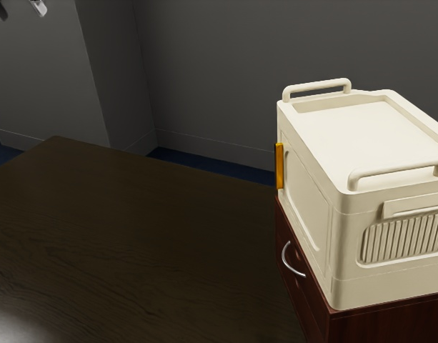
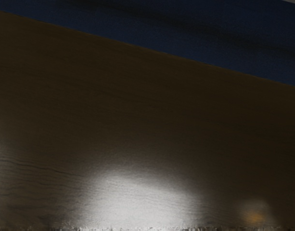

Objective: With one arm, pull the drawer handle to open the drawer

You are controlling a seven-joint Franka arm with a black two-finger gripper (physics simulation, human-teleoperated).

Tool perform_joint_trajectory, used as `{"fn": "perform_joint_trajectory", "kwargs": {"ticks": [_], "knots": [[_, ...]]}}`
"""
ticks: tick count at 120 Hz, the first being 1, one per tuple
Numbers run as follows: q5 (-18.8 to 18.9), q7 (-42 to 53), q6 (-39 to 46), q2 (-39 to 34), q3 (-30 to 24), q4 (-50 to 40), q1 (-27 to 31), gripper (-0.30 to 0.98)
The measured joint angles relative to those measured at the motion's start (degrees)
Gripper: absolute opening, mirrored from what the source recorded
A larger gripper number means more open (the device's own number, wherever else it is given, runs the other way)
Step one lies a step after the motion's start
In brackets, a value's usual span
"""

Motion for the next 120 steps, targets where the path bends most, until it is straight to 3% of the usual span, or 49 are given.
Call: {"fn": "perform_joint_trajectory", "kwargs": {"ticks": [8,31,41,50,62,86,105,120], "knots": [[0.6,-0.1,-0.7,-1.2,-0.2,-3.0,-0.7,0.69],[4.9,-1.6,11.8,-24.0,-10.4,-45.8,-1.3,0.69],[4.9,-3.3,16.2,-31.7,-13.3,-57.7,-0.8,0.69],[3.5,-5.9,21.1,-34.2,-13.8,-65.4,-0.6,0.69],[-0.8,-10.3,26.9,-34.3,-13.9,-70.3,-0.6,0.69],[-16.0,-19.1,38.8,-32.3,-16.1,-79.7,-0.7,0.69],[-25.9,-24.5,47.7,-25.0,-23.7,-80.4,-1.1,0.69],[-30.1,-27.9,51.9,-21.3,-27.1,-80.3,-1.1,0.69]]}}
